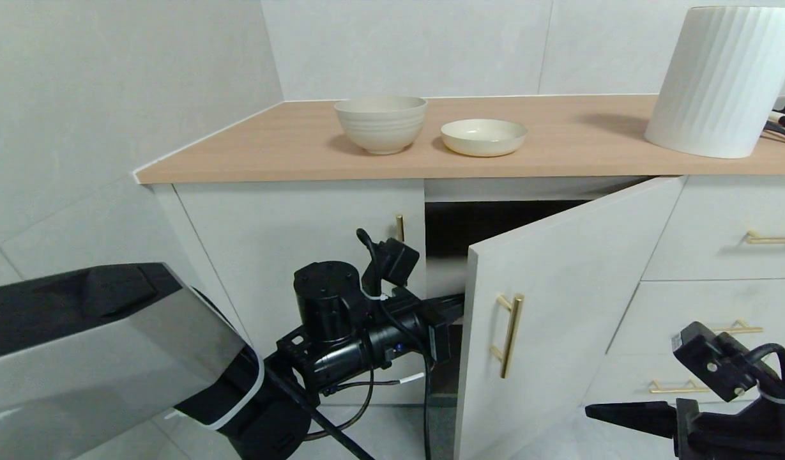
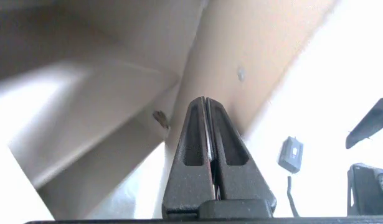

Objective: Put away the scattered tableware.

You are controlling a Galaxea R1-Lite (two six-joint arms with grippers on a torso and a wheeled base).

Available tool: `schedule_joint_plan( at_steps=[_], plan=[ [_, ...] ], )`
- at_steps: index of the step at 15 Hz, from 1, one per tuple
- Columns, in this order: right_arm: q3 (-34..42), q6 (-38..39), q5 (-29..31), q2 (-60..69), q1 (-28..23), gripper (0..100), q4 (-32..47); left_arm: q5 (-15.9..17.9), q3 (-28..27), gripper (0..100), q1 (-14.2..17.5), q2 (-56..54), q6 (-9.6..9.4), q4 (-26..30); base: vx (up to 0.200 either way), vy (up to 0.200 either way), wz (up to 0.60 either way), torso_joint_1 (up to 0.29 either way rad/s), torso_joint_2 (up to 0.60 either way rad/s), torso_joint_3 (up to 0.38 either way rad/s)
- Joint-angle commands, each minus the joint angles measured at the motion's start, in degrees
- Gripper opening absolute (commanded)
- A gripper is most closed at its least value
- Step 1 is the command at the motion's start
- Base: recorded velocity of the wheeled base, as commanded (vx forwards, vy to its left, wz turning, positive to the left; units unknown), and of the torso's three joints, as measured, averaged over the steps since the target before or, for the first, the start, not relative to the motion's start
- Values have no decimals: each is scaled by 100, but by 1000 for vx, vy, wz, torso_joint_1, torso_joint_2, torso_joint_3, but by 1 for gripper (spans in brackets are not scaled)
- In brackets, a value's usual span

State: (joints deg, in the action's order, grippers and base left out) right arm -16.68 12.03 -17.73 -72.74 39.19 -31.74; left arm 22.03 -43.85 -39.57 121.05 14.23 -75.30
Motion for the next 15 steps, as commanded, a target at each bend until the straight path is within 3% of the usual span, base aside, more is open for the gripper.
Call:
schedule_joint_plan(
  at_steps=[1, 6, 8, 12, 15],
  plan=[
    [7, 1, -3, 6, 18, 100, -7, 3, -45, 0, -7, 59, 1, -11, 0, 0, 0, 0, 0, 0],
    [7, -8, 6, -30, 89, 100, -7, 3, -282, 0, -24, -29, 1, 253, 0, 0, 0, 0, 0, 0],
    [7, -8, 15, -47, 97, 100, -7, 3, -801, 0, -42, -126, 1, 1088, 0, 0, 0, 0, 0, 0],
    [15, -8, 32, -30, 97, 100, -7, 3, -1126, 0, -86, -117, 1, 1501, 0, 0, 0, 0, 0, 0],
    [33, -8, 32, -21, 97, 100, -7, -6, -1135, 0, -112, -117, 36, 1510, -200, 0, 0, 7, 1, -1]
  ],
)
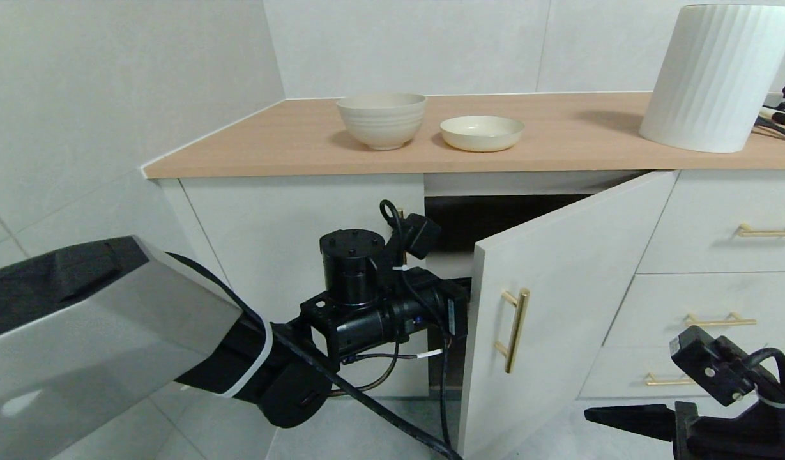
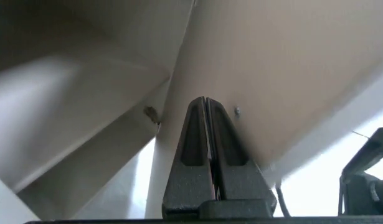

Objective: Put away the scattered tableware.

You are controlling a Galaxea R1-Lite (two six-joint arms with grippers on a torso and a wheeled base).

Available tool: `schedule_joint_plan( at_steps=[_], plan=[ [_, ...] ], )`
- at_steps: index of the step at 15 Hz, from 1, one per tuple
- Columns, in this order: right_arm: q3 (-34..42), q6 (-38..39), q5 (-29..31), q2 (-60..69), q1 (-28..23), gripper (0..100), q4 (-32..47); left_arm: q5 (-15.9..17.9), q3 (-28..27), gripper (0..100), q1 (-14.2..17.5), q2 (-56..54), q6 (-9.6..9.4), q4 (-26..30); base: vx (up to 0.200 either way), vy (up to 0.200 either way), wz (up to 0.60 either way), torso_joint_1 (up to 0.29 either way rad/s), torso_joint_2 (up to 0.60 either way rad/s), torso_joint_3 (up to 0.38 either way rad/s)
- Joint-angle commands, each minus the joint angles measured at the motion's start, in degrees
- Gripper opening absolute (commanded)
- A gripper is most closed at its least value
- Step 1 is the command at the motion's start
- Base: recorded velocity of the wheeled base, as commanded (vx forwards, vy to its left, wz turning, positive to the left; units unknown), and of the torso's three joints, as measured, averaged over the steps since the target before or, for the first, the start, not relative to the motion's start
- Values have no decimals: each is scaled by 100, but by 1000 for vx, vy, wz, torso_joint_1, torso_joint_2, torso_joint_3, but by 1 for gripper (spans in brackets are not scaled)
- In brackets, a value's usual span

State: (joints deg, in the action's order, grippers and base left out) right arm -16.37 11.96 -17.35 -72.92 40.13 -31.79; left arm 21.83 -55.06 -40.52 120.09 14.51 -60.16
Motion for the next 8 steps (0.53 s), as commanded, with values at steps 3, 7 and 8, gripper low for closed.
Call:
schedule_joint_plan(
  at_steps=[3, 7, 8],
  plan=[
    [2, -1, -6, 6, 3, 100, -2, 14, -171, 0, -26, 94, 8, 83, -200, 0, 0, -2, 1, 10],
    [11, -1, -6, 6, 3, 100, -2, 5, -514, 0, -26, 357, 17, 294, 0, 0, 0, 0, 0, 0],
    [2, -1, -6, 6, 3, 100, -2, -12, -576, 0, -26, 375, 17, 347, 0, 0, 0, 0, 0, 0]
  ],
)
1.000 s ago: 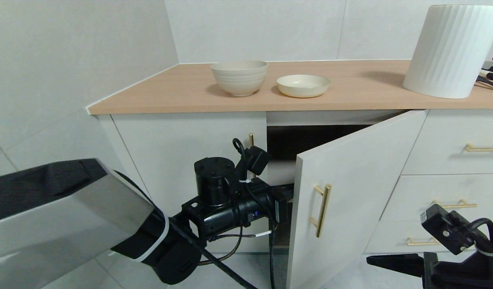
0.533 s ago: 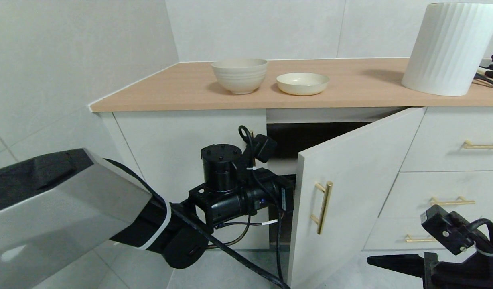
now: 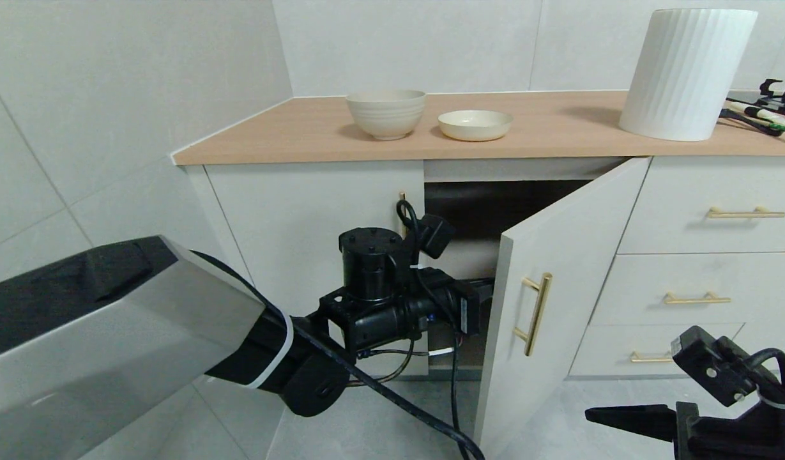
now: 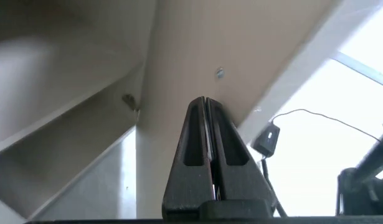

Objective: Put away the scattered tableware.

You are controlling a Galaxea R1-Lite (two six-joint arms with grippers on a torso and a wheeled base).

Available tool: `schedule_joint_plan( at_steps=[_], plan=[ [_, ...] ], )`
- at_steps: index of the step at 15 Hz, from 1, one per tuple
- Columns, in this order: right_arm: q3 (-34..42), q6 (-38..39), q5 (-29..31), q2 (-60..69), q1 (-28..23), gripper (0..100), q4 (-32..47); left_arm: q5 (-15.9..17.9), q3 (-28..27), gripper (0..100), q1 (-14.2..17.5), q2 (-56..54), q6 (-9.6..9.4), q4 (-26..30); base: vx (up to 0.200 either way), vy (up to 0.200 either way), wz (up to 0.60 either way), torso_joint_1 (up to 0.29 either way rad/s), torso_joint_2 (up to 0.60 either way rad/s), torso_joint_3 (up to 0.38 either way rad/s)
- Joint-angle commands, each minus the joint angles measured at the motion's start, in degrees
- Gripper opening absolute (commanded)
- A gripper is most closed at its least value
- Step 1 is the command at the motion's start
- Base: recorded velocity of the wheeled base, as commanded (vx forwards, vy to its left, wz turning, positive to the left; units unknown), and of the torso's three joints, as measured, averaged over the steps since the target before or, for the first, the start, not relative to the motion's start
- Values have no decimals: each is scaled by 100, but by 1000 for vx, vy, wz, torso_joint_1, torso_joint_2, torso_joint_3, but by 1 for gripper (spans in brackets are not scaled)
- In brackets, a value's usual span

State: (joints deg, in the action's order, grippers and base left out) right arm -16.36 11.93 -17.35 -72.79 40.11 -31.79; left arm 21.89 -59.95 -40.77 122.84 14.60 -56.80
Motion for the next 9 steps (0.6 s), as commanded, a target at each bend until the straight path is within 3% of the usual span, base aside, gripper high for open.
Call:
schedule_joint_plan(
  at_steps=[1, 5, 7, 9],
  plan=[
    [1, 2, -6, 2, 6, 100, -2, -71, -157, 0, -2, 143, -1, 55, 0, 0, 0, 0, 0, 0],
    [1, 2, -6, 10, 6, 100, -2, -388, -403, 0, -133, 222, -1, 257, 0, 0, 0, 0, 0, 0],
    [1, 2, -6, 28, 6, 100, -11, -1012, -596, 0, -327, 258, 7, 248, 0, 0, 0, 0, 0, 0],
    [-8, 2, 3, 98, 85, 100, -11, -1231, -605, 0, -599, 152, -1, 248, 0, 0, 0, 0, 0, 0]
  ],
)
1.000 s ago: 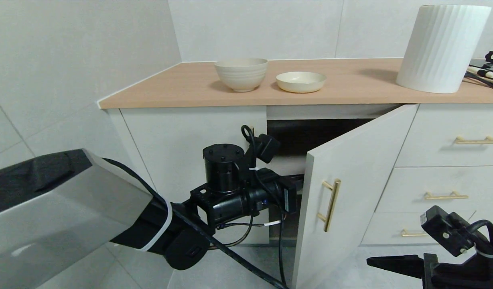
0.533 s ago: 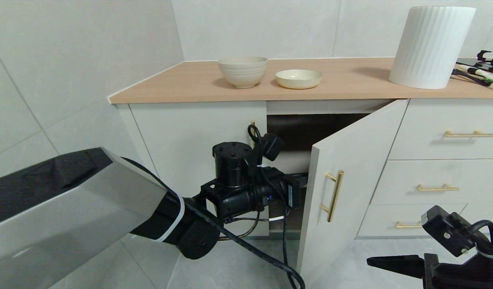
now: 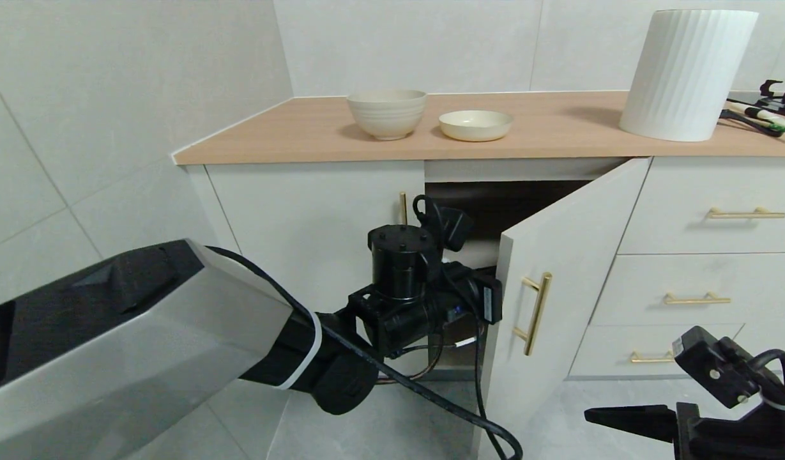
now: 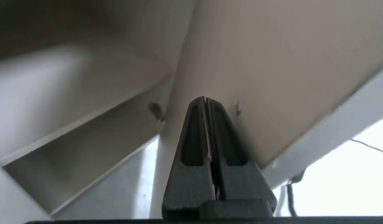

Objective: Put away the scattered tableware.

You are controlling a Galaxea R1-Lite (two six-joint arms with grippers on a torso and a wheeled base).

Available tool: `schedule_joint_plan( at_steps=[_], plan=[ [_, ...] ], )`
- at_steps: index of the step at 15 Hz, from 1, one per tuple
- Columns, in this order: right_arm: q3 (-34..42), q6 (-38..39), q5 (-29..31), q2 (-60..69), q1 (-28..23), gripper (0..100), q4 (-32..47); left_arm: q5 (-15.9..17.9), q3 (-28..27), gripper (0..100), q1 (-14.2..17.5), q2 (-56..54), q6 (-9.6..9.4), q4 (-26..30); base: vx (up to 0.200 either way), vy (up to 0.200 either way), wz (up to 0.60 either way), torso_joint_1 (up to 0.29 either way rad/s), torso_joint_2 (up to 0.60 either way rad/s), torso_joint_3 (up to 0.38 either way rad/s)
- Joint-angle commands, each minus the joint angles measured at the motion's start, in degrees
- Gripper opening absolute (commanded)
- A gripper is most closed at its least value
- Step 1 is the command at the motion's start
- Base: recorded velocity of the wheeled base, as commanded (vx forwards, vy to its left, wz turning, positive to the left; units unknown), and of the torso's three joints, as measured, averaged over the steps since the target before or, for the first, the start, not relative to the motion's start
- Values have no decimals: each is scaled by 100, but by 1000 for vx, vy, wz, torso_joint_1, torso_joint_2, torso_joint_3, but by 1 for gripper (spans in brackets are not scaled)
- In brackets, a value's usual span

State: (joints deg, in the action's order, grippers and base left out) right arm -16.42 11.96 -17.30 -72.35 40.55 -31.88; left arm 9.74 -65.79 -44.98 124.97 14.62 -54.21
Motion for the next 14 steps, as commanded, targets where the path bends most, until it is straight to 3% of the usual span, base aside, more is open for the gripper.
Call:
schedule_joint_plan(
  at_steps=[1, 4, 5, 6, 7, 9, 14],
  plan=[
    [-1, -1, 7, 142, 129, 100, -3, -16, 23, 0, -353, -166, -3, -2, 0, 0, 0, 0, 0, 0],
    [16, -9, 60, 617, 358, 100, 6, 37, 172, 0, -1135, -394, -11, -19, 0, 0, 0, 0, 0, 0],
    [25, -80, 34, 819, 419, 100, 77, 248, 330, 0, -1408, -535, -3, -46, 0, 0, 0, 0, 0, 0],
    [25, -88, 34, 845, 419, 100, 94, 300, 357, 0, -1425, -552, 6, -54, 0, 0, 0, 0, 0, 0],
    [-1, -194, 34, 942, 419, 100, 279, 546, 515, 0, -1399, -596, 59, -116, 0, 0, 0, 0, 0, 0],
    [-10, -220, 34, 960, 419, 100, 323, 582, 647, 0, -951, -561, 296, -406, 0, 0, 0, 0, 0, 0],
    [-125, -203, 104, 793, 349, 100, 331, 406, 945, 0, -116, -790, 270, -424, 0, 0, 0, 0, 0, 0]
  ],
)
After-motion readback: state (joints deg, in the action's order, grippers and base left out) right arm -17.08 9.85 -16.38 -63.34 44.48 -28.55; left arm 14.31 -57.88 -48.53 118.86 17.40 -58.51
